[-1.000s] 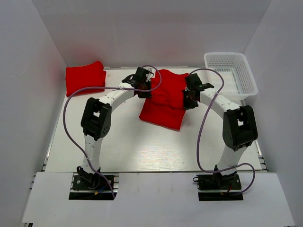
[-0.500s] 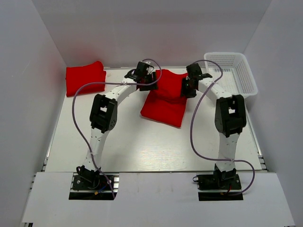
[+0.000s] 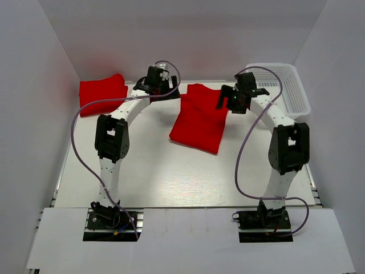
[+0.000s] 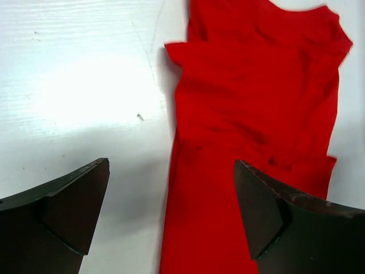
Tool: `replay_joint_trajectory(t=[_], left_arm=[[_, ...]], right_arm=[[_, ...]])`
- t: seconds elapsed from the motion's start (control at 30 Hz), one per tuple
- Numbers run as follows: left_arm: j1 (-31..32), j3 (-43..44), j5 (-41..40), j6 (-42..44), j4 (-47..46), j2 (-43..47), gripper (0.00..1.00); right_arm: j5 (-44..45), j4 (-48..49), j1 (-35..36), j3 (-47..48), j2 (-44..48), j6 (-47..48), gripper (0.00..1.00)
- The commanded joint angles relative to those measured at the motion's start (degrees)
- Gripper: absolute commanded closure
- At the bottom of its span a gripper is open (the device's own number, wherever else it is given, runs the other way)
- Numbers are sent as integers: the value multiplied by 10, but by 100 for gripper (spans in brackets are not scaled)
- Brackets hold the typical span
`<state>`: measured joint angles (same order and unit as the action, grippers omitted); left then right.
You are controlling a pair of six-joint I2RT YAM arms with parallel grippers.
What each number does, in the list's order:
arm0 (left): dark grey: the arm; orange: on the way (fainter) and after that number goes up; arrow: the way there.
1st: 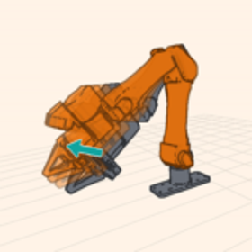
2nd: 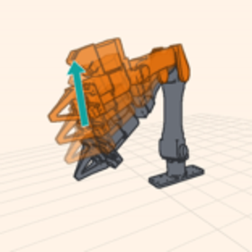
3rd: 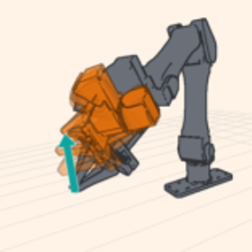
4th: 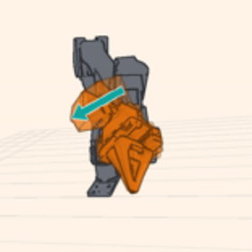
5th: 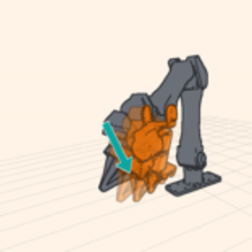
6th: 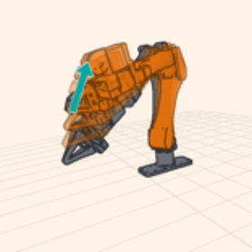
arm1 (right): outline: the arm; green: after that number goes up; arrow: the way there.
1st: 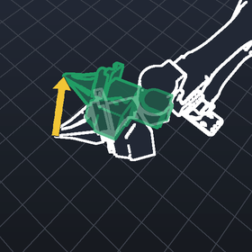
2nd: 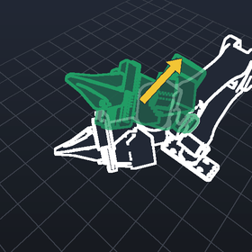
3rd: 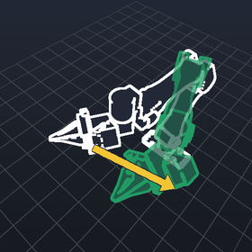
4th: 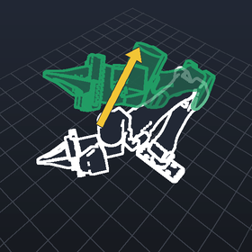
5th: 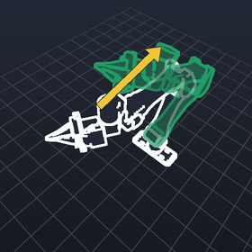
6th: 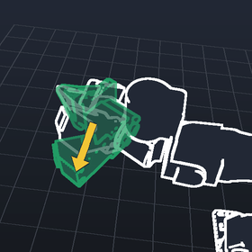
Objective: Fold and stack the t-shirts
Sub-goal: Fold the folded rectangular tshirt in 1/3 of the way, then grab one side of the 2/3 rectangular tshirt with both arms
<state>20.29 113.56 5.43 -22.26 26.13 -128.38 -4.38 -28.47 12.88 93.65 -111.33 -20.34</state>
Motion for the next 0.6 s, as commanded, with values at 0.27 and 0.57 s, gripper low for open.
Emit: replay_joint_trajectory(t=[0.27,0.57], left_arm=[[33,-336,58,81,-56,230,0],[38,-397,77,97,-74,213,0]], right_arm=[[-129,94,20,-335,213,-7,10],[-176,158,29,-428,215,-44,10]])
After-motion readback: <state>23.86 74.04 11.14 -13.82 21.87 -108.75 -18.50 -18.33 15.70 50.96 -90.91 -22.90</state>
